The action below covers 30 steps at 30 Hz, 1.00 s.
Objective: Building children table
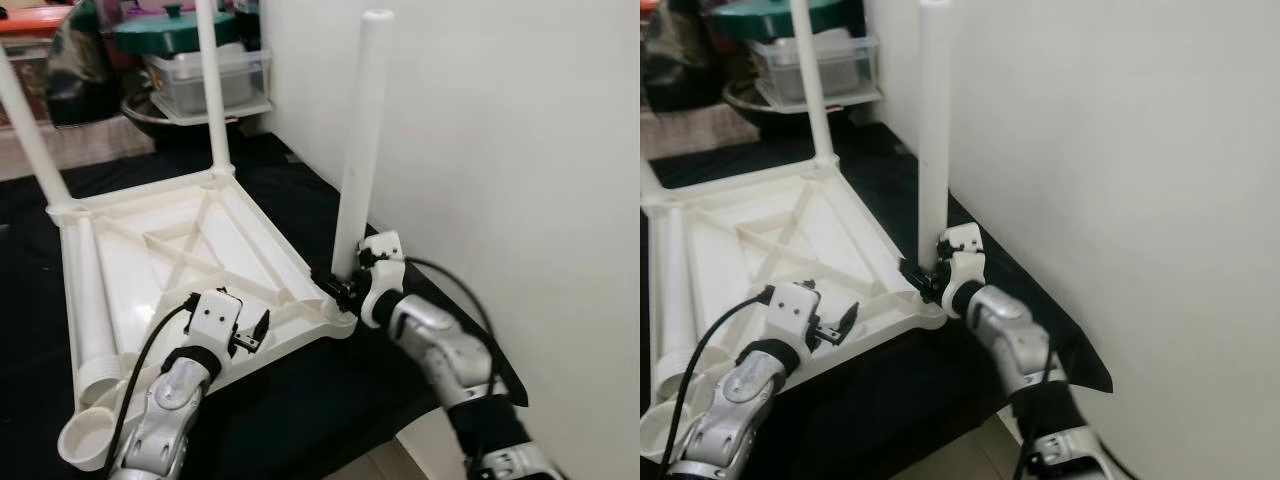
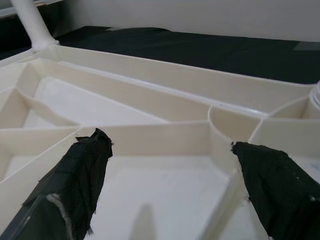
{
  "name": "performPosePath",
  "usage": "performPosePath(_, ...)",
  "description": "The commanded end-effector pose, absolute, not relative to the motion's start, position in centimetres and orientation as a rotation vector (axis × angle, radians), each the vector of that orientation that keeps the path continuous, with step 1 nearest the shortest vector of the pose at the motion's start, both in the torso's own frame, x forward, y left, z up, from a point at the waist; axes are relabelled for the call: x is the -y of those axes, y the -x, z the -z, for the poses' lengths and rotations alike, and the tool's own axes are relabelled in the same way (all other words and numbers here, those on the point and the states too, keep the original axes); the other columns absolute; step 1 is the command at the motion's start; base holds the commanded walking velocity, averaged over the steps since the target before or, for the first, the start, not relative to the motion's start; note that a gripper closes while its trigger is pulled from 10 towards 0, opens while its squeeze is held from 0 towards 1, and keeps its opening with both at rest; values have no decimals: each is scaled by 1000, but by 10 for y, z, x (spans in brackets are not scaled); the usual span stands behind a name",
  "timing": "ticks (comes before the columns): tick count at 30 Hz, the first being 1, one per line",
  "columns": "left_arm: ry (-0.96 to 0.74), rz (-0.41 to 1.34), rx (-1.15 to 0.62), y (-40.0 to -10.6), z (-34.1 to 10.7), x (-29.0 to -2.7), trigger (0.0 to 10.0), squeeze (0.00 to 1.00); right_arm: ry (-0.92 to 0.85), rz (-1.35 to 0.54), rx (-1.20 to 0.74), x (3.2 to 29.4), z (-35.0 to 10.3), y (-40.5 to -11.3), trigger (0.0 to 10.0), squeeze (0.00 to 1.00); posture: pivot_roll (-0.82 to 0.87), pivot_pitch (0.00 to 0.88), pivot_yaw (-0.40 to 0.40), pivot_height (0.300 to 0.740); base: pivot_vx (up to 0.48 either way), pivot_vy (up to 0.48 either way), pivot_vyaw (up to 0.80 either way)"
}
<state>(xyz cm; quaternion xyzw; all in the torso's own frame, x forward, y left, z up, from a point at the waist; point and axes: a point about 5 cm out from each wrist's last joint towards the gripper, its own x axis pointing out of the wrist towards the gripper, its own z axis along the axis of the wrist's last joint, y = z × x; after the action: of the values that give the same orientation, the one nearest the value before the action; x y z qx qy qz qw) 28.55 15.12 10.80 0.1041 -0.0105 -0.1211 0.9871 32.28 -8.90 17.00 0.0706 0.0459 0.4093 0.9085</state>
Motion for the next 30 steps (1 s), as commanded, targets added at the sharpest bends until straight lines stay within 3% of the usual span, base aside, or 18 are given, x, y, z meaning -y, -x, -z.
performPosePath(1, -215, 241, -1, -285, -103, -152, 10000, 0, -143, -1199, -30, 62, -186, -294, 10000, 0, 91, 0, -54, 740, 0, 0, 0)
performPosePath(2, -216, 242, 0, -285, -103, -151, 10000, 0, -108, -1293, -27, 61, -185, -285, 10000, 0, 91, 0, -54, 740, 0, 0, 0)
performPosePath(3, -215, 243, 3, -285, -103, -150, 10000, 0, -70, -1355, -33, 60, -181, -278, 4039, 0, 99, 0, -59, 740, 0, 0, 0)
performPosePath(4, -216, 244, 6, -285, -104, -150, 10000, 0, -42, -1410, -58, 57, -174, -272, 941, 0, 99, 0, -59, 740, 0, 0, 0)
performPosePath(5, -216, 244, 6, -285, -104, -150, 10000, 0, -42, -1410, -58, 57, -174, -272, 941, 0, 99, 0, -59, 740, 0, 0, 0)
performPosePath(6, -216, 239, 7, -285, -105, -152, 10000, 0, -45, -1413, -68, 55, -171, -271, 0, 0, 106, 0, -63, 740, 0, 0, 0)
performPosePath(9, -216, 230, 7, -285, -105, -155, 10000, 0, -22, -1314, -84, 48, -163, -279, 0, 0, 105, 0, -62, 740, 0, 0, 0)
performPosePath(10, -218, 230, 5, -284, -104, -155, 10000, 0, 0, -1106, -124, 48, -155, -299, 0, 0, 99, 0, -55, 740, 0, 0, 0)
performPosePath(12, -219, 230, 3, -284, -103, -156, 10000, 0, 17, -972, -157, 49, -149, -312, 0, 0, 99, 0, -55, 740, 0, 0, 0)
performPosePath(14, -220, 237, 0, -284, -102, -153, 10000, 0, 13, -528, -279, 77, -130, -343, 0, 0, 97, 0, -50, 740, 0, 0, 0)
performPosePath(16, -220, 244, 2, -284, -103, -151, 10000, 0, -26, -211, -334, 108, -119, -351, 0, 0, 97, 0, -48, 740, 0, 0, 0)
performPosePath(20, -221, 245, 6, -285, -104, -151, 10000, 0, -4, -61, -312, 128, -119, -345, 0, 0, 94, 0, -47, 740, 0, 0, 0)
performPosePath(21, -222, 245, 4, -285, -104, -152, 10000, 0, 10, -74, -304, 125, -120, -342, 1176, 0, 89, 0, -43, 740, 0, 0, 0)
performPosePath(22, -222, 244, 3, -284, -104, -153, 10000, 0, 14, -97, -299, 119, -122, -339, 10000, 0, 86, 0, -40, 740, 0, 0, 0)
performPosePath(26, -222, 244, 2, -284, -103, -153, 10000, 0, 14, -137, -286, 113, -125, -338, 10000, 0, 86, 0, -40, 740, 0, 0, 0)
performPosePath(27, -221, 247, 0, -284, -102, -152, 10000, 0, -26, -232, -240, 99, -131, -335, 10000, 0, 86, 0, -40, 740, 0, 0, 0)
performPosePath(28, -220, 252, -1, -285, -102, -150, 10000, 0, -64, -315, -198, 90, -137, -334, 10000, 1000, 78, 0, -35, 740, 0, 0, 0)
performPosePath(30, -219, 256, 0, -285, -102, -148, 10000, 0, -94, -373, -178, 84, -142, -336, 10000, 1000, 87, 0, -44, 740, 0, 0, 0)
